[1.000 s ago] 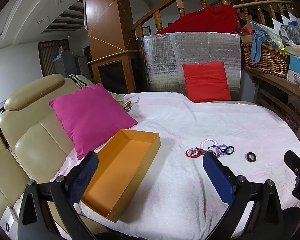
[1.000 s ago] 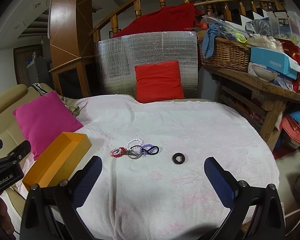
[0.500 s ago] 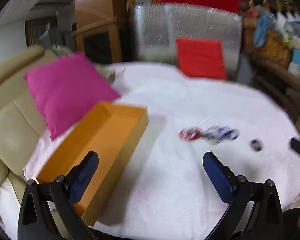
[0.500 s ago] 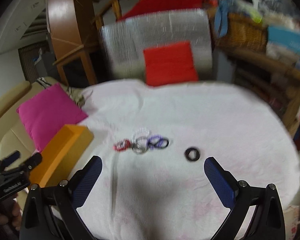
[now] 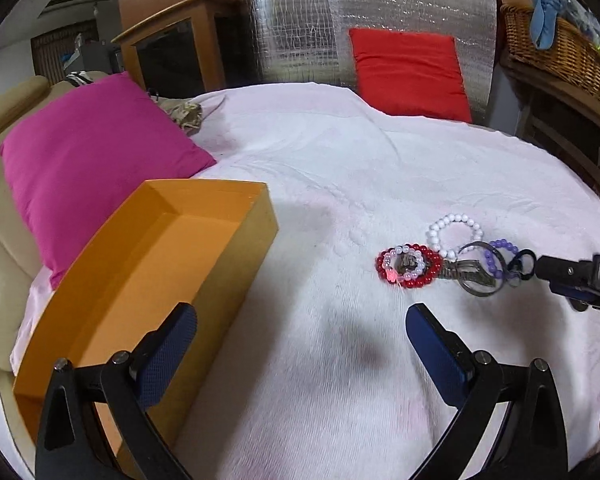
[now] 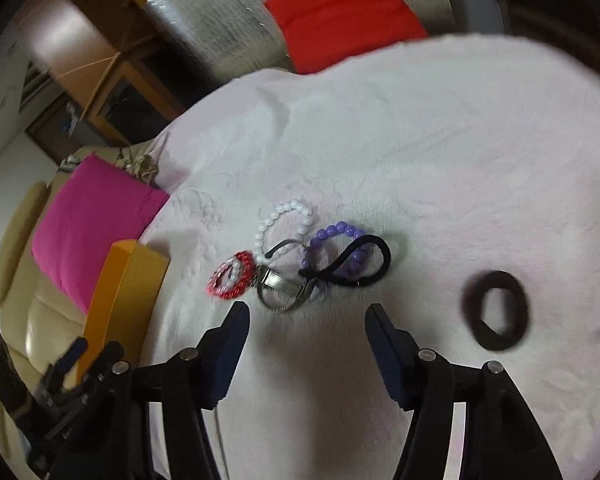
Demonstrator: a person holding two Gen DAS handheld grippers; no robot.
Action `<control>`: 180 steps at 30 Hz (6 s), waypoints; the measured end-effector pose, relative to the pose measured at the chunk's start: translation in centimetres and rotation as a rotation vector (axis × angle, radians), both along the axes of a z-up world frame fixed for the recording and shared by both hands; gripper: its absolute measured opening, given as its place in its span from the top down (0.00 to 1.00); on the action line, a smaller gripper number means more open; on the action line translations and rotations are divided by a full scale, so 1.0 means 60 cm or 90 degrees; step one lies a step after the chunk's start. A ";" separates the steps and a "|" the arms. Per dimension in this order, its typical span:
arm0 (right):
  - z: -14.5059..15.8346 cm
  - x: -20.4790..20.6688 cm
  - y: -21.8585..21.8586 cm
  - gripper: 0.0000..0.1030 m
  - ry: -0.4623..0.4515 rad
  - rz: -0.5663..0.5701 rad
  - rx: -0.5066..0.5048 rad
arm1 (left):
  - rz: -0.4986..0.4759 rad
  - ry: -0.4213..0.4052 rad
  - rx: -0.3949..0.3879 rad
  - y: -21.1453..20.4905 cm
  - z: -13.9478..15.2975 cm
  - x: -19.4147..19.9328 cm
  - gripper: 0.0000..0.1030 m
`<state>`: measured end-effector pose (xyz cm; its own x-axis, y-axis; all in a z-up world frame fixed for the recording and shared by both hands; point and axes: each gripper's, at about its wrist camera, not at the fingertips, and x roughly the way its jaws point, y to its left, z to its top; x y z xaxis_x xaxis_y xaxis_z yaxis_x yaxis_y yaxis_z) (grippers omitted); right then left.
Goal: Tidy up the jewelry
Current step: 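Reach the left gripper to the pink-white bead bracelet and close on it, then grasp the silver bangle with the right gripper while the left lifts the pink-white bracelet, then carry both items over the orange box and open both grippers to drop them, then move the right gripper back to the silver watch on the table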
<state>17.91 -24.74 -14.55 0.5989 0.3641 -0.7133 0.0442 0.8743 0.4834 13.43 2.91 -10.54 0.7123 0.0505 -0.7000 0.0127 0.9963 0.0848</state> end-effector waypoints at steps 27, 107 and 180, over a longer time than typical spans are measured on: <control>0.009 0.013 -0.047 0.48 -0.016 -0.066 0.045 | -0.122 0.066 -0.023 -0.071 -0.055 0.115 0.05; 0.048 0.004 0.046 0.97 -0.101 -0.033 -0.084 | -0.176 -0.042 -0.140 0.009 0.052 0.061 0.85; -0.010 0.040 0.091 0.97 -0.018 0.135 -0.109 | 0.094 -0.046 0.082 0.066 0.017 0.036 0.38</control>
<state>20.28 -19.29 -15.13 0.5425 0.3589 -0.7595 -0.1599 0.9317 0.3261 15.59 6.86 -9.54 0.7391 0.2439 -0.6278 -0.1431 0.9677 0.2076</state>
